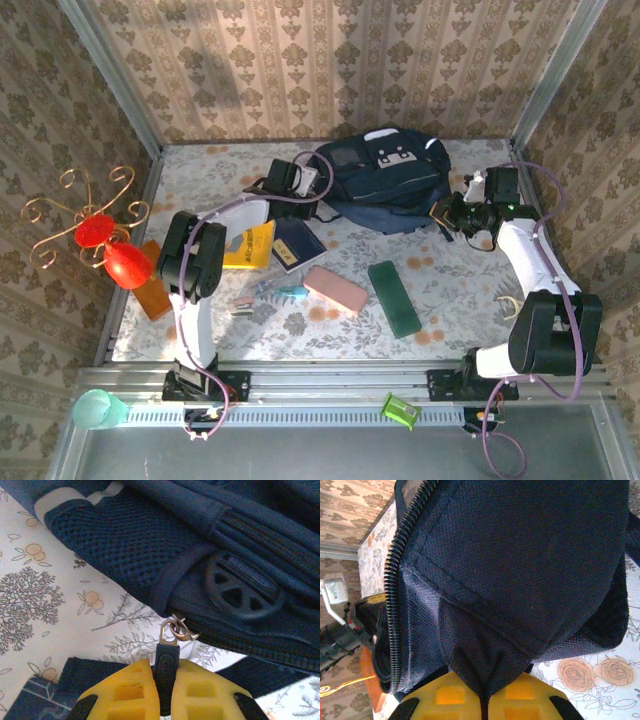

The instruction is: Pack books, pencil case, and school supplies into a backpack

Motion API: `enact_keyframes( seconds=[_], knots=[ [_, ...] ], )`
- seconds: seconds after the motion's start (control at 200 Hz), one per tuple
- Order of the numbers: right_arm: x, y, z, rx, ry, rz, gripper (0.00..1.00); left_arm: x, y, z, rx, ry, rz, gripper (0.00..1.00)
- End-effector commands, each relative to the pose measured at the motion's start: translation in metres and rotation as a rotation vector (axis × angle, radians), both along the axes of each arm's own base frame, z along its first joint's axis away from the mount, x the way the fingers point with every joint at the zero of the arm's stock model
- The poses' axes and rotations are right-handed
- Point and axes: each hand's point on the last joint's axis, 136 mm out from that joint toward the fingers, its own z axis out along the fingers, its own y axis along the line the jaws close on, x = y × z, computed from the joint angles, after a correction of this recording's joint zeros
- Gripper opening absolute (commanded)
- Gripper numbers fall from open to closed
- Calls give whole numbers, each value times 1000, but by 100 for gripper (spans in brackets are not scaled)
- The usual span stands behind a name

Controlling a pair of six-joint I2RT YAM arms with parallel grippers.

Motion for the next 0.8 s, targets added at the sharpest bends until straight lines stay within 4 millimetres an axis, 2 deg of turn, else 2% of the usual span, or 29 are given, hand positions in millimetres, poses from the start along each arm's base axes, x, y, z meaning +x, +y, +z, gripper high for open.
enact_keyframes(
  seconds=[0.0,0.25,0.615,0.745,0.795],
  knots=[
    [6,-10,21,-22,-63,7,0,26,39,-17,68,29,103,0],
    [5,-8,22,-14,-68,22,0,40,44,-29,57,59,127,0],
    [5,-11,24,1,-75,14,0,54,65,-38,53,78,160,0],
    [5,-3,20,29,-76,21,0,47,61,-27,8,62,144,0],
    [4,7,15,38,-71,39,0,41,59,-16,-31,40,137,9]
  ],
)
